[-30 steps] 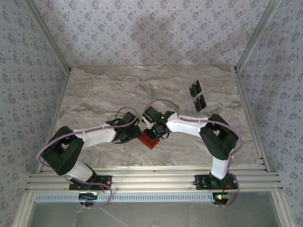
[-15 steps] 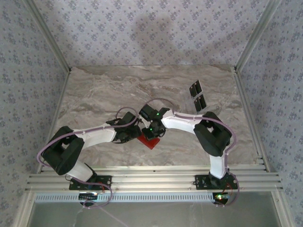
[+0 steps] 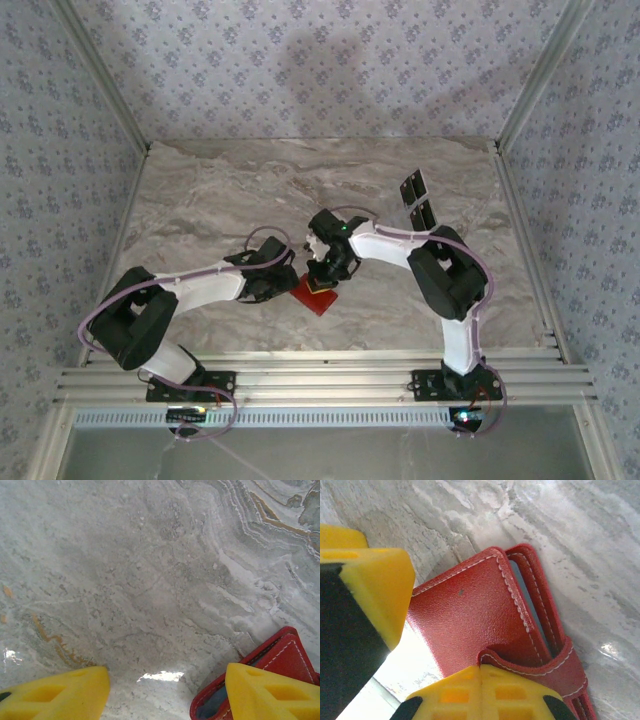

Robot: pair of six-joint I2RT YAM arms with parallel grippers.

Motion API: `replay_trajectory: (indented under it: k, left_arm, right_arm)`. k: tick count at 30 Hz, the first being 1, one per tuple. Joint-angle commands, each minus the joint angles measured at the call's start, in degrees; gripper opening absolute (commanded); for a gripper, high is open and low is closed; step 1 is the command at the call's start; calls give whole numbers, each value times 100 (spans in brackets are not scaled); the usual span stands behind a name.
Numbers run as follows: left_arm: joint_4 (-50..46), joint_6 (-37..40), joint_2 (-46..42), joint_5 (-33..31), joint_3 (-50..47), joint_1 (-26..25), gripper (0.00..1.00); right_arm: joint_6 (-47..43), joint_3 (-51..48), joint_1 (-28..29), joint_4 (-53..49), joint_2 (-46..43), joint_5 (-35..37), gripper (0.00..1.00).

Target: Put the credit cards into the card holder

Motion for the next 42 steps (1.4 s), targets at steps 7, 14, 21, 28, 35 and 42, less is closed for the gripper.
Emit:
replay_trajectory:
  k: [7, 14, 21, 28, 35, 42]
  left_arm:
    - [530, 56, 167, 445, -221, 32, 67]
    - [306, 235, -146, 436, -186, 239, 71]
    - [-227, 723, -744, 429, 214, 957, 79]
    - [-1113, 1314, -1337, 340, 997, 1582, 88]
    - [-2008, 2342, -1692, -782, 1929, 1983, 100]
    - [-407, 4460, -1952, -2827, 1325, 2205, 100]
  right_arm:
    - [233, -174, -69, -739, 1101, 1144, 0]
    - [393, 209, -50, -576, 533, 886, 9]
    - [550, 1304, -52, -84, 141, 411, 36]
    - [753, 1670, -275, 9, -888, 358, 70]
    - [518, 933, -1099, -112, -2753, 1554, 100]
    - [237, -464, -2706, 269, -4128, 3546, 100]
